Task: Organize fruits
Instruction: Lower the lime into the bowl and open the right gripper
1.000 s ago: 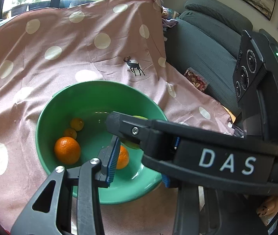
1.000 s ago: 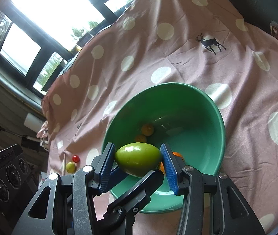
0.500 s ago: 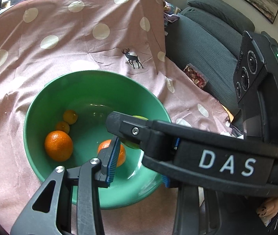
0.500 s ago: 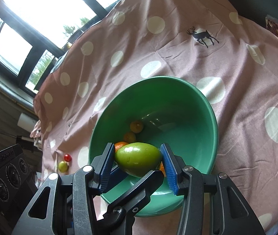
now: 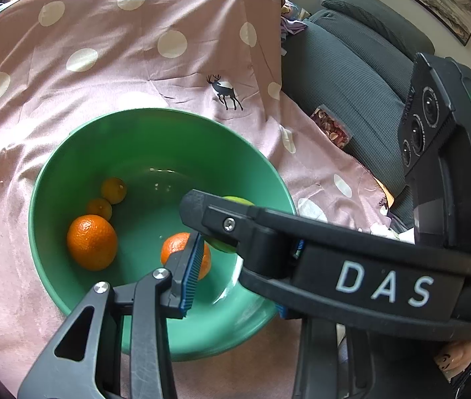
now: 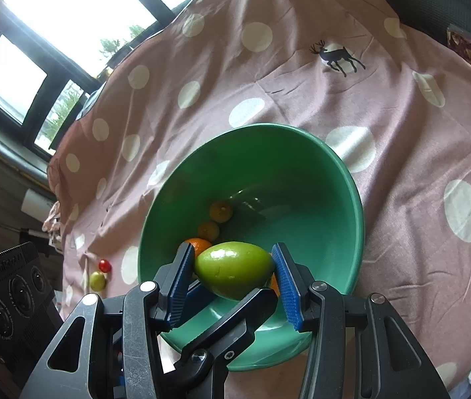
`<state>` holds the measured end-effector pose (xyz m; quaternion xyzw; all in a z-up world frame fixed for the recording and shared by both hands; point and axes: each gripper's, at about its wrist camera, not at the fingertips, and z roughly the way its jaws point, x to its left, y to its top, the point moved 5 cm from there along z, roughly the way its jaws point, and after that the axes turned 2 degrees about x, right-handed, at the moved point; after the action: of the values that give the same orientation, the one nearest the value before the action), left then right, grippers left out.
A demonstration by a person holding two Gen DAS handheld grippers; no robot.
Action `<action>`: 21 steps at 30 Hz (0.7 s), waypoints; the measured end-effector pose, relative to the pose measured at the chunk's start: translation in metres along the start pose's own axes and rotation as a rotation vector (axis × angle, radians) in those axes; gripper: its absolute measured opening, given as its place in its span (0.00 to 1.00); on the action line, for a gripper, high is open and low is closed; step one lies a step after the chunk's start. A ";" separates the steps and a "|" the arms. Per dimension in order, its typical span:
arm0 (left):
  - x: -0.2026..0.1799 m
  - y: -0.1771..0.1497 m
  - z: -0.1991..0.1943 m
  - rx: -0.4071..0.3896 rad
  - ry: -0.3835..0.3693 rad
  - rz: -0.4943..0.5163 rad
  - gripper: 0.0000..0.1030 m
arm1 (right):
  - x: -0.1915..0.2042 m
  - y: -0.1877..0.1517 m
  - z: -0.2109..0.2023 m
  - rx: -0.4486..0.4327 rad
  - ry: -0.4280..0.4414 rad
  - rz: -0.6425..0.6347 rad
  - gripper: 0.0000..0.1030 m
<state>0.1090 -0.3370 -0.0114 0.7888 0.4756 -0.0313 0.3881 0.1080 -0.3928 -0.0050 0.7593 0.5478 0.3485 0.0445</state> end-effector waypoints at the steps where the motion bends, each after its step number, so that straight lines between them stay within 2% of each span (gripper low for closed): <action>1: 0.000 0.000 0.001 0.002 0.001 -0.001 0.36 | -0.001 0.000 0.000 0.001 -0.003 0.001 0.48; 14: 0.001 -0.005 0.008 0.021 0.013 0.000 0.35 | -0.006 0.000 0.001 0.009 -0.029 0.013 0.48; 21: -0.001 -0.006 0.007 0.014 0.025 0.008 0.35 | -0.011 0.001 0.003 0.003 -0.087 0.017 0.49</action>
<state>0.1067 -0.3406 -0.0194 0.7936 0.4771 -0.0234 0.3768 0.1084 -0.4015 -0.0119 0.7782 0.5396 0.3148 0.0640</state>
